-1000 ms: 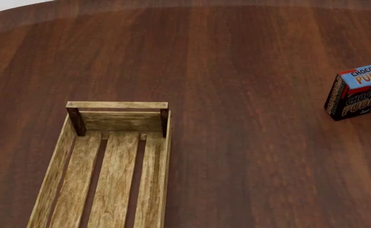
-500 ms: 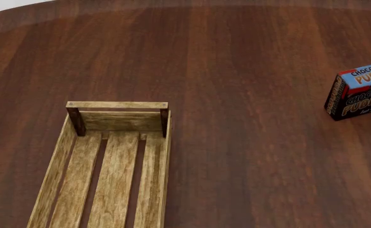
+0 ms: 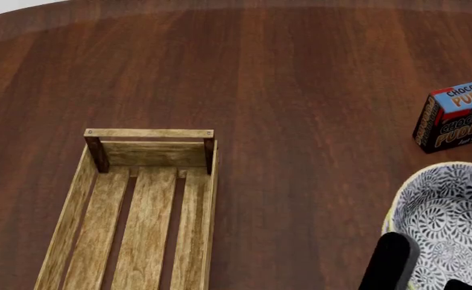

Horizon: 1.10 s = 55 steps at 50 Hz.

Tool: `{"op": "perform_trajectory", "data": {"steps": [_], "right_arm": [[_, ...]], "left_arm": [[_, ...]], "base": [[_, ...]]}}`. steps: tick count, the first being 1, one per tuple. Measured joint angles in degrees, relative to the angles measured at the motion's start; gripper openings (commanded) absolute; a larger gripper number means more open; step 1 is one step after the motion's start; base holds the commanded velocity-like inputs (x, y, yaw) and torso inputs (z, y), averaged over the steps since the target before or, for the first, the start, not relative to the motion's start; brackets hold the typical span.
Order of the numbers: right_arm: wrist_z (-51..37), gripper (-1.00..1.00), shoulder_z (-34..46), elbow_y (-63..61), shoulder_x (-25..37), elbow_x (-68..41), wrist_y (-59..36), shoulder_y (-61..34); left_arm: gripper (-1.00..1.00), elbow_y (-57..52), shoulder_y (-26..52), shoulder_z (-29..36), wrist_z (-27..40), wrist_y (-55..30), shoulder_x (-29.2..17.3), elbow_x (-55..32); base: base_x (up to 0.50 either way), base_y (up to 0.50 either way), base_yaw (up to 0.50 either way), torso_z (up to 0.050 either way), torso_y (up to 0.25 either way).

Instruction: Stack the left bowl on the right bowl and place them in the tray.

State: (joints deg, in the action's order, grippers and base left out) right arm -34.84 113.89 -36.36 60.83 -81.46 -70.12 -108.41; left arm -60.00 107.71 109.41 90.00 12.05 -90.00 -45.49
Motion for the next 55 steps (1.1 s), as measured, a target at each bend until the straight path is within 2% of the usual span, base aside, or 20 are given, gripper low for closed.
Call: {"op": "perform_trajectory", "data": {"steps": [14,31,55], "right_arm": [[19.1,-1.00,1.3,3.3,-7.5,14.1,3.1,-8.5],[37.4,-1.00,2.4,13.2,-18.0,27.5,13.0,-14.1],[50.8,-1.00,0.1,29.3,-34.6,38.8,27.0,-14.5]], "left_arm": [[1.00,0.0,0.0,-0.9,0.0,-0.5,0.0,-0.4],[1.00,0.0,-0.2,-1.8,0.0,-0.9,0.0,-0.7],[1.00,0.0,-0.9,-2.6,0.0,-1.3,0.0,-0.8]], "base": [[0.00,0.00,0.00,0.000,0.000],[0.00,0.00,0.00,0.000,0.001],[0.00,0.00,0.00,0.000,0.001]]}}
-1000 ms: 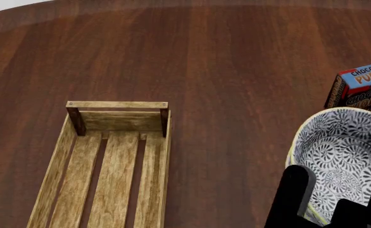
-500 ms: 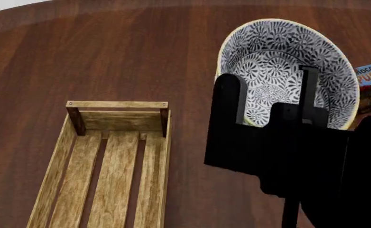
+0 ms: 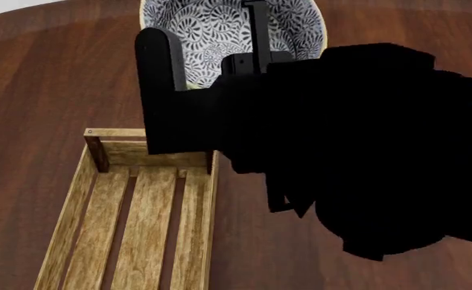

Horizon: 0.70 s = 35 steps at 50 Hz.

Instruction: Stack the left bowl on the right bowl and place them in the tray.

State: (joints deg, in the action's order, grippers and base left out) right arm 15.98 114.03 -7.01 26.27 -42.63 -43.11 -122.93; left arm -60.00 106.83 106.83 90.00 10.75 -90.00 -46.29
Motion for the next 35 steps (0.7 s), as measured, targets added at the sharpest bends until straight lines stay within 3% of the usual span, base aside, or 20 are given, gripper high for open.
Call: {"op": "perform_trajectory", "data": {"steps": [35], "right_arm": [[4.2,-1.00,-2.4,8.4,-15.9,4.5,8.0,7.4]], "left_arm": [[1.00,0.0,-0.5,-1.5,0.0,-0.6,0.0,-0.7]], "base": [[0.00,0.00,0.00,0.000,0.001]]}}
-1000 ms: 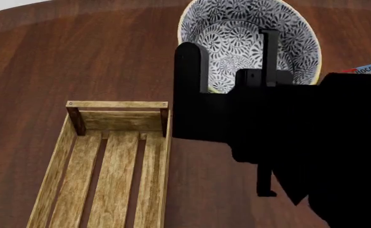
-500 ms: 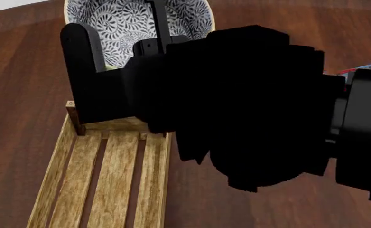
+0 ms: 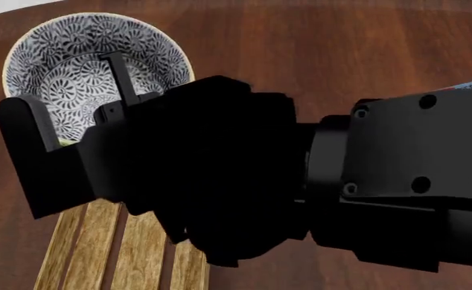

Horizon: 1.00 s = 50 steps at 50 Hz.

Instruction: Stack the left bowl on the right bowl and place them in the tray.

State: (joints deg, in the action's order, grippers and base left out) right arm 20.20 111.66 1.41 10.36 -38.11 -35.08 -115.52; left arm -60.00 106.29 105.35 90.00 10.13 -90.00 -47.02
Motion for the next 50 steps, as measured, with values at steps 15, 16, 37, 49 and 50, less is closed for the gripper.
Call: {"op": "perform_trajectory", "data": {"steps": [15,16,37,49,50], "right_arm": [[1.9,-1.00,2.1,1.3,-4.9,2.0,-0.1,2.9],[2.0,-1.00,2.3,1.4,-5.1,2.1,-0.2,3.2],[3.7,-1.00,5.5,2.3,-8.6,6.0,-3.1,6.9],[5.6,-1.00,5.3,3.1,-9.5,10.1,-5.6,10.8],[5.7,-1.00,5.2,3.2,-9.6,10.4,-5.8,11.2]], "left_arm": [[1.00,0.0,0.1,-1.0,0.0,-0.4,0.0,-1.3],[1.00,0.0,0.1,-1.0,0.0,-0.4,0.0,-1.3],[1.00,0.0,-0.4,-1.8,0.0,-0.5,0.0,-1.9],[1.00,0.0,-0.3,-2.7,0.0,-0.9,0.0,-2.8],[1.00,0.0,-0.3,-2.7,0.0,-1.0,0.0,-2.9]], "base": [[0.00,0.00,0.00,0.001,0.001],[0.00,0.00,0.00,0.000,0.000],[0.00,0.00,0.00,0.000,0.001],[0.00,0.00,0.00,0.000,0.001],[0.00,0.00,0.00,0.000,0.000]]}}
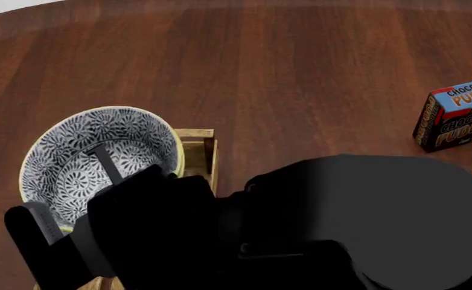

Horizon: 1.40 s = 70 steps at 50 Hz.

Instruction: Stack the left bowl on the right bowl and place them in the tray.

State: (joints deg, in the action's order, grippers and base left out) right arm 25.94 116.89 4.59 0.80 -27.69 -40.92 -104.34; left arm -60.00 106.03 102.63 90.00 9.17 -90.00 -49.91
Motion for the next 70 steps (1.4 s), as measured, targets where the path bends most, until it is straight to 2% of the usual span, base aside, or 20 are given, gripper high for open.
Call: {"op": "perform_trajectory", "data": {"steps": [32,66,67,70], "right_arm": [[3.8,-1.00,-1.0,1.8,-0.2,8.8,-5.0,10.8],[7.5,-1.00,-2.6,5.5,0.1,17.2,-3.8,20.4],[7.5,1.00,-2.7,5.7,0.1,17.3,-3.8,20.6],[7.6,1.00,-3.2,6.2,0.0,18.6,-3.4,21.1]], "left_arm": [[1.00,0.0,-0.6,-1.5,0.0,-0.7,0.0,-1.2],[1.00,0.0,-1.2,-3.2,0.0,-1.6,0.0,-2.5],[1.00,0.0,-1.2,-3.3,0.0,-1.6,0.0,-2.5],[1.00,0.0,-1.2,-3.4,0.0,-1.7,0.0,-2.7]], "base": [[0.00,0.00,0.00,0.000,0.001],[0.00,0.00,0.00,0.000,0.001],[0.00,0.00,0.00,0.000,0.000],[0.00,0.00,0.00,0.000,0.000]]}}
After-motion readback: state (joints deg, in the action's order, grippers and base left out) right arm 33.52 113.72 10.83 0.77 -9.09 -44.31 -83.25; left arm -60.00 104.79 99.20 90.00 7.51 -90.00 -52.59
